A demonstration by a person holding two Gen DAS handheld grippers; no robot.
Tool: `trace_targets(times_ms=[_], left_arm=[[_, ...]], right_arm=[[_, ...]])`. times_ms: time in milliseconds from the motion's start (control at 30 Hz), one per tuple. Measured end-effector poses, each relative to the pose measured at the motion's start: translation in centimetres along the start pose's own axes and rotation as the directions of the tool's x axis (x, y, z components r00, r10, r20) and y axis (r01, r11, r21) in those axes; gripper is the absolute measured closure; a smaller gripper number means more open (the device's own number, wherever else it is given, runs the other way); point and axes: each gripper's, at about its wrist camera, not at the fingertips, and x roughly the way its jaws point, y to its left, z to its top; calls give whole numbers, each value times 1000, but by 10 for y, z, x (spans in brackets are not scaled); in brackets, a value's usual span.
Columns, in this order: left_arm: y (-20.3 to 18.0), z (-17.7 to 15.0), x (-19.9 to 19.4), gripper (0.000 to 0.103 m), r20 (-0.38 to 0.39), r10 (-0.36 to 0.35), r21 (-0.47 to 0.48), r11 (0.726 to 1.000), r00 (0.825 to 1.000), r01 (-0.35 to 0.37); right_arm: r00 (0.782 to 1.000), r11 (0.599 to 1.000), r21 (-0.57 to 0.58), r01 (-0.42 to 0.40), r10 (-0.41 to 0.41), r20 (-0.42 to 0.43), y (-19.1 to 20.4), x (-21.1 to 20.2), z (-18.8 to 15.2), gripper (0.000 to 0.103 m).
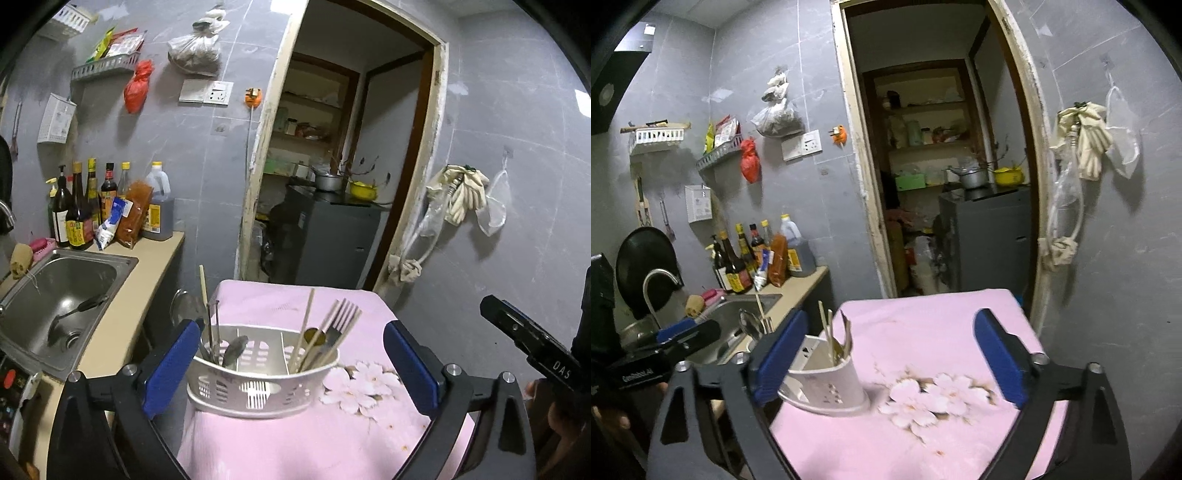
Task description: Organize utensils
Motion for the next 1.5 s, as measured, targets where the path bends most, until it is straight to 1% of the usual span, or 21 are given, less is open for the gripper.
trace_targets(times_ms=[100, 200, 367, 700, 833, 933, 1033, 1200, 1500], left_arm=[[-8, -6, -14, 3, -17, -4, 2, 1000, 1000, 4], [-17, -13, -29, 2, -3, 15, 25, 1000, 1000, -15], [-27, -26, -51, 2, -11, 54, 32, 998, 998, -53], [-43, -52, -98, 2, -15, 108, 16, 994, 994, -108], [-51, -63, -116, 2, 6, 130, 24, 991, 991, -130], [-55, -69, -128, 2, 18, 130, 15, 991, 991, -131], [-57, -72, -137, 2, 34, 123, 4, 992, 992, -123], [-59, -73, -148, 2, 59, 125, 12, 992, 990, -126], [-60, -74, -150, 2, 58, 124, 11, 992, 991, -125]], right_arm=[[999, 999, -10, 37, -37, -10, -8, -17, -2, 3], [998, 998, -25, 55, -56, -19, -15, -33, -4, 3], [997, 998, -19, 67, -68, -39, -26, -57, -11, 2], [997, 998, -26, 57, -59, -56, -39, -114, -29, 2], [997, 998, -43, 44, -46, -58, -39, -131, -36, 2], [998, 998, -55, 31, -34, -60, -38, -143, -41, 2], [998, 998, -65, 24, -27, -53, -36, -152, -42, 2], [999, 998, -57, 24, -26, -40, -36, -160, -42, 2], [999, 998, -59, 21, -23, -47, -33, -159, -44, 2]])
